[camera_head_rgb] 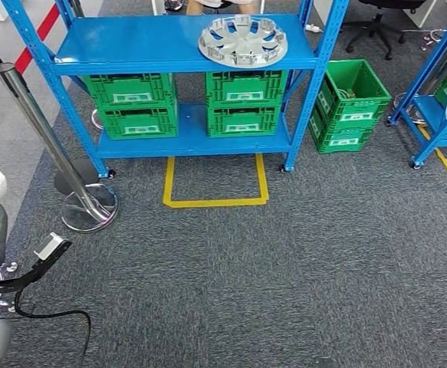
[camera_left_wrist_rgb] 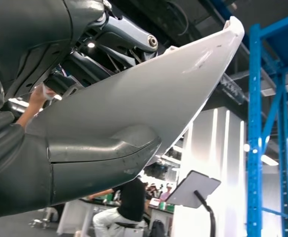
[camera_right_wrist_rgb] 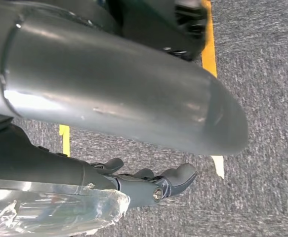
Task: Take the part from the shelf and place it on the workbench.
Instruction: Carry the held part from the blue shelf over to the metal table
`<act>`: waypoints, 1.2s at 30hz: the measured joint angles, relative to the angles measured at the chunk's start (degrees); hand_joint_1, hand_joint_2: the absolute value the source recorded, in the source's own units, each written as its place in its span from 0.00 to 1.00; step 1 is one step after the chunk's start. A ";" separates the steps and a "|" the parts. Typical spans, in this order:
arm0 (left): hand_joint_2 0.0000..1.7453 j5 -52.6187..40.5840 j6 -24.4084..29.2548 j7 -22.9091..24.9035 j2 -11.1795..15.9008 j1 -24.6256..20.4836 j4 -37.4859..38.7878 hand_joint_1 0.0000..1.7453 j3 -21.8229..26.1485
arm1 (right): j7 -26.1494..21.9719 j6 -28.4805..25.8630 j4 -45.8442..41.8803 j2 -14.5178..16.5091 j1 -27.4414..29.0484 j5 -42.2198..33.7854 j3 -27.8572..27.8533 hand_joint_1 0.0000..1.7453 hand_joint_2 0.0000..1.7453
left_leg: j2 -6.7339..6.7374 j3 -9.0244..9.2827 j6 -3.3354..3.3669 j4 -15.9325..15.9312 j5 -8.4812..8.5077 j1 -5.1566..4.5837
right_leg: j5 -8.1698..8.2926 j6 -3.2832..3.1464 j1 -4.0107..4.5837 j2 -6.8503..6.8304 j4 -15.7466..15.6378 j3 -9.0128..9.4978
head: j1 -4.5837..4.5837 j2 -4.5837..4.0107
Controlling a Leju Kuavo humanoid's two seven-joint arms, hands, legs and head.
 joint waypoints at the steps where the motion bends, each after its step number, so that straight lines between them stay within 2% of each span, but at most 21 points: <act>1: 1.00 -0.09 -0.06 0.01 -0.03 0.05 0.00 1.00 0.00 | 0.00 0.00 0.00 0.00 0.04 0.01 -0.01 0.00 0.00 | -0.01 -0.11 -0.11 0.02 0.09 0.07 | -0.04 0.17 -0.15 -0.01 1.16 -0.41 | 0.00 0.00; 2: 1.00 -0.18 -0.13 0.01 -0.05 0.10 0.00 1.00 0.00 | 0.00 0.00 0.00 0.00 0.06 0.02 -0.02 0.00 0.00 | -0.02 -0.18 -0.28 0.05 0.18 0.17 | 1.10 0.32 -0.29 -0.03 -0.12 0.39 | 0.00 0.00; 4: 1.00 -0.31 -0.25 0.01 -0.09 0.16 -0.01 1.00 0.00 | -0.02 0.00 0.00 0.01 0.00 0.06 -0.03 0.00 0.00 | -0.07 -0.22 -0.82 0.19 0.32 0.40 | 4.73 0.58 -0.60 -0.04 -7.82 4.54 | 0.03 0.00; 6: 1.00 -0.37 -0.32 0.01 -0.10 0.17 -0.02 1.00 0.02 | -0.07 0.01 0.00 0.05 -0.11 0.14 -0.04 0.00 0.00 | -0.16 -0.31 -1.66 0.43 0.47 0.33 | 6.66 0.22 -0.64 0.23 -13.92 7.62 | -0.07 0.00; 10: 1.00 -0.42 -0.27 0.00 0.00 0.33 -0.02 1.00 0.11 | -0.15 0.02 0.00 0.07 0.02 0.20 -0.20 0.00 0.00 | -0.22 -0.50 -3.08 0.58 0.61 0.53 | 7.25 -1.86 -0.29 0.40 -14.67 7.72 | -0.29 0.00; 11: 1.00 -0.42 -0.26 0.01 0.04 0.37 -0.02 1.00 0.15 | -0.16 0.02 0.00 0.07 0.04 0.25 -0.28 0.00 0.00 | -0.21 -0.96 -3.27 1.72 -0.46 0.62 | 7.54 -2.37 -0.29 0.34 -14.72 7.74 | -0.33 0.00; 13: 1.00 -0.42 -0.25 0.01 0.12 0.39 -0.02 1.00 0.24 | -0.16 0.03 0.00 0.07 0.04 0.34 -0.40 0.00 0.00 | -0.18 -3.14 -3.42 7.38 -4.50 0.63 | 7.99 -3.09 -0.20 0.19 -14.77 7.72 | -0.44 0.00; 15: 1.00 -0.40 -0.31 0.01 0.16 0.39 -0.02 1.00 0.24 | -0.16 0.03 0.00 0.07 0.09 0.44 -0.48 0.00 0.00 | -0.19 -5.91 -3.39 14.90 -8.20 0.52 | 8.17 -3.38 0.15 0.12 -14.71 7.40 | -0.47 0.00; 16: 1.00 -0.40 -0.35 0.01 0.16 0.40 -0.02 1.00 0.24 | -0.16 0.02 0.00 0.07 0.11 0.49 -0.51 0.00 0.00 | -0.19 -6.44 -3.25 16.82 -8.70 0.47 | 8.20 -3.42 0.35 0.10 -14.68 7.30 | -0.46 0.00; 17: 1.00 -0.40 -0.38 0.01 0.16 0.40 -0.02 1.00 0.24 | -0.15 0.01 0.00 0.07 0.11 0.52 -0.53 0.00 0.00 | -0.19 -5.94 -3.00 16.59 -8.11 0.39 | 8.22 -3.45 0.56 0.10 -14.66 7.27 | -0.45 0.00; 18: 1.00 -0.40 -0.39 0.01 0.16 0.40 -0.02 1.00 0.24 | -0.15 0.01 0.00 0.07 0.09 0.55 -0.55 0.00 0.00 | -0.19 -4.38 -2.63 14.10 -6.57 0.27 | 8.21 -3.47 0.75 0.12 -14.65 7.33 | -0.45 0.00; 20: 1.00 -0.40 -0.39 0.01 0.17 0.33 -0.03 1.00 0.24 | -0.16 0.00 0.00 0.12 0.01 0.57 -0.58 0.00 0.00 | -0.19 -0.23 -1.63 6.70 -3.40 -0.17 | 8.12 -3.41 1.11 0.18 -14.59 7.41 | -0.41 0.00; 21: 1.00 -0.40 -0.39 0.01 0.17 0.27 -0.05 1.00 0.24 | -0.16 0.00 0.00 0.16 -0.05 0.58 -0.59 0.00 0.00 | -0.18 1.19 -1.24 3.86 -2.72 -0.36 | 8.07 -3.32 1.25 0.20 -14.49 7.29 | -0.42 0.00; 26: 1.00 -0.40 -0.46 0.01 0.20 0.21 -0.14 1.00 0.24 | -0.16 0.01 -0.01 0.22 -0.08 0.68 -0.62 0.00 0.00 | -0.17 2.00 -0.49 1.13 -2.63 -0.49 | 7.29 -2.03 1.16 0.09 -13.55 6.23 | -0.33 0.00; 28: 1.00 -0.40 -0.51 0.04 0.16 0.21 -0.16 1.00 0.23 | -0.16 -0.02 -0.02 0.22 -0.12 0.68 -0.64 0.00 0.00 | -0.06 2.03 -0.12 0.85 -2.46 -0.29 | 4.32 -1.36 0.93 0.10 -8.75 3.88 | -0.18 0.00; 30: 1.00 -0.39 -0.55 0.08 0.09 0.27 -0.17 1.00 0.22 | -0.14 -0.02 -0.02 0.22 -0.06 0.68 -0.66 0.00 0.00 | -0.01 1.91 0.02 0.86 -2.44 -0.32 | 0.97 -0.91 0.68 0.09 -1.25 0.33 | -0.07 0.00; 31: 1.00 -0.39 -0.57 0.09 0.07 0.32 -0.17 1.00 0.22 | -0.12 -0.02 -0.02 0.22 0.01 0.68 -0.67 0.00 0.00 | -0.01 1.87 0.04 0.86 -2.42 -0.34 | 0.48 -0.79 0.60 0.08 1.06 -0.82 | -0.08 0.00; 32: 1.00 -0.38 -0.58 0.09 0.06 0.39 -0.17 1.00 0.22 | -0.10 -0.02 -0.02 0.22 0.07 0.68 -0.68 0.00 0.00 | -0.02 1.87 0.03 0.87 -2.41 -0.34 | 1.13 -0.73 0.54 0.08 1.31 -0.99 | -0.06 0.00; 33: 1.00 -0.35 -0.58 0.10 0.06 0.50 -0.17 1.00 0.22 | -0.09 -0.01 -0.02 0.22 0.10 0.67 -0.70 0.00 0.00 | -0.05 1.93 0.01 0.87 -2.40 -0.34 | 2.76 -0.78 0.51 0.07 -0.64 -0.08 | -0.08 0.00; 35: 1.00 -0.27 -0.58 0.11 0.05 0.65 -0.19 1.00 0.23 | -0.12 0.02 -0.02 0.22 0.07 0.63 -0.73 0.00 0.00 | -0.09 2.08 -0.14 0.88 -2.38 -0.39 | 6.64 -1.11 0.53 0.06 -8.41 3.79 | -0.08 0.00; 36: 1.00 -0.21 -0.58 0.14 0.06 0.68 -0.22 1.00 0.24 | -0.15 0.03 -0.02 0.22 0.03 0.58 -0.74 0.00 0.00 | -0.12 2.04 -0.32 0.96 -2.34 -0.48 | 7.71 -1.34 0.58 0.08 -11.73 5.45 | -0.10 0.00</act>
